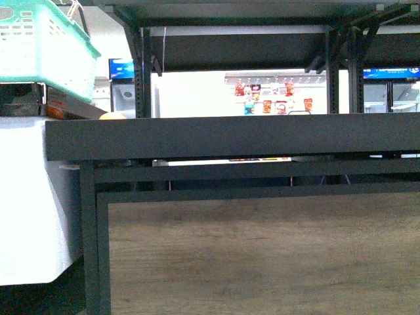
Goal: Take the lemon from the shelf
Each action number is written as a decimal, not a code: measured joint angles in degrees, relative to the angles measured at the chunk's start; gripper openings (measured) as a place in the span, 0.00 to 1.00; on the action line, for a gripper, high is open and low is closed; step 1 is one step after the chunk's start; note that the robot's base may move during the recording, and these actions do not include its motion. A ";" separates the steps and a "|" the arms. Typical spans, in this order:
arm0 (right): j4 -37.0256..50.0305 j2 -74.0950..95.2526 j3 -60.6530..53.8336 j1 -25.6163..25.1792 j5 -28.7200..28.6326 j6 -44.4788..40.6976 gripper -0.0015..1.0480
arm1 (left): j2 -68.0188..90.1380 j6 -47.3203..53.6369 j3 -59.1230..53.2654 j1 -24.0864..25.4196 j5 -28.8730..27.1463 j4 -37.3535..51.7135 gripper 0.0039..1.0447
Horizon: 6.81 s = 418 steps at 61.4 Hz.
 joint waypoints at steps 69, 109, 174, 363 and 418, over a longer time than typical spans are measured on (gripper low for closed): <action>0.00 0.00 0.00 0.00 -0.02 0.00 0.93 | 0.00 0.00 0.00 0.00 -0.02 0.00 0.92; 0.00 0.00 0.00 0.00 0.00 0.00 0.93 | 0.00 0.00 0.00 0.00 0.00 0.00 0.93; 0.00 0.07 0.00 0.00 -0.15 0.02 0.93 | 0.00 0.00 0.00 0.00 0.07 0.00 0.93; 0.00 0.04 0.00 0.00 -0.17 0.37 0.93 | 58.84 -36.70 30.27 21.79 18.69 16.50 0.92; 0.00 0.04 0.00 0.00 -0.17 0.35 0.93 | 111.21 -70.77 84.30 30.99 23.15 13.86 0.92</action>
